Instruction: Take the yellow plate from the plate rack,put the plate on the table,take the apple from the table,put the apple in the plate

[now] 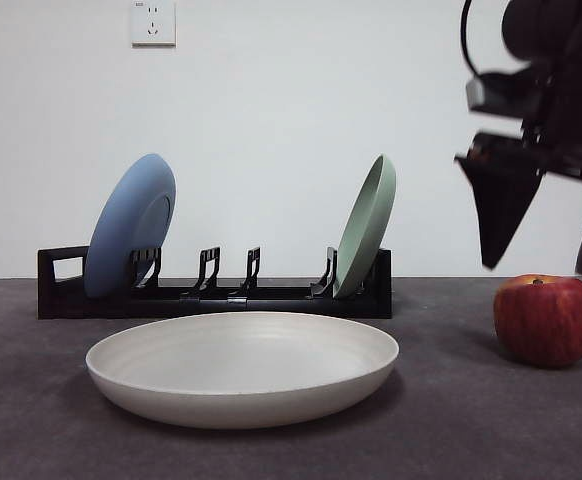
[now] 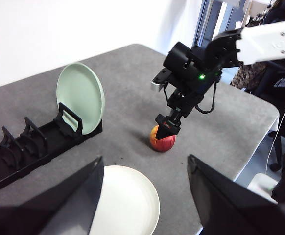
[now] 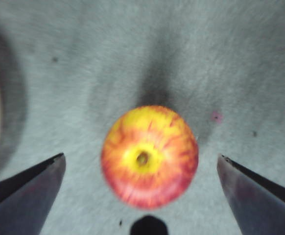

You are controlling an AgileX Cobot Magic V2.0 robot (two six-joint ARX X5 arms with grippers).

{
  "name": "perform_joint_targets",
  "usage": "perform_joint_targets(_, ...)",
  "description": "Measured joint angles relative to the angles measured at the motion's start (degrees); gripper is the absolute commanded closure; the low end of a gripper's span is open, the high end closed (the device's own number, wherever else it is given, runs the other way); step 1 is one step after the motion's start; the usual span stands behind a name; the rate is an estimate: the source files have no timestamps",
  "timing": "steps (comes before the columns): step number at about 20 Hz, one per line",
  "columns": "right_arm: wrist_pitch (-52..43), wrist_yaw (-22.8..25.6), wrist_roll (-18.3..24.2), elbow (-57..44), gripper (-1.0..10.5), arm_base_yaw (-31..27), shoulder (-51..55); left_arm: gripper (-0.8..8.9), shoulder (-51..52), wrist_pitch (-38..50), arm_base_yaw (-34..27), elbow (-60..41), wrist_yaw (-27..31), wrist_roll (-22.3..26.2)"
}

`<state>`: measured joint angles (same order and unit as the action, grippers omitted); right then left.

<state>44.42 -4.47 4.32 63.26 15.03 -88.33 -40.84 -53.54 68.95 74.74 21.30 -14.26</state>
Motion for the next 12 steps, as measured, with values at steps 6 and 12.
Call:
perform_joint_targets(6, -0.90, 0.02, 0.00, 0.04, 2.9, -0.02, -5.88, 5.23, -2.05, 0.00, 0.00, 0.00, 1.07, 0.00)
perform_joint_targets(12, -1.20, 0.00, -1.70, 0.04, 7.4, -0.02, -7.41, 5.24, -2.32, 0.00, 0.00, 0.00, 1.66, 0.00)
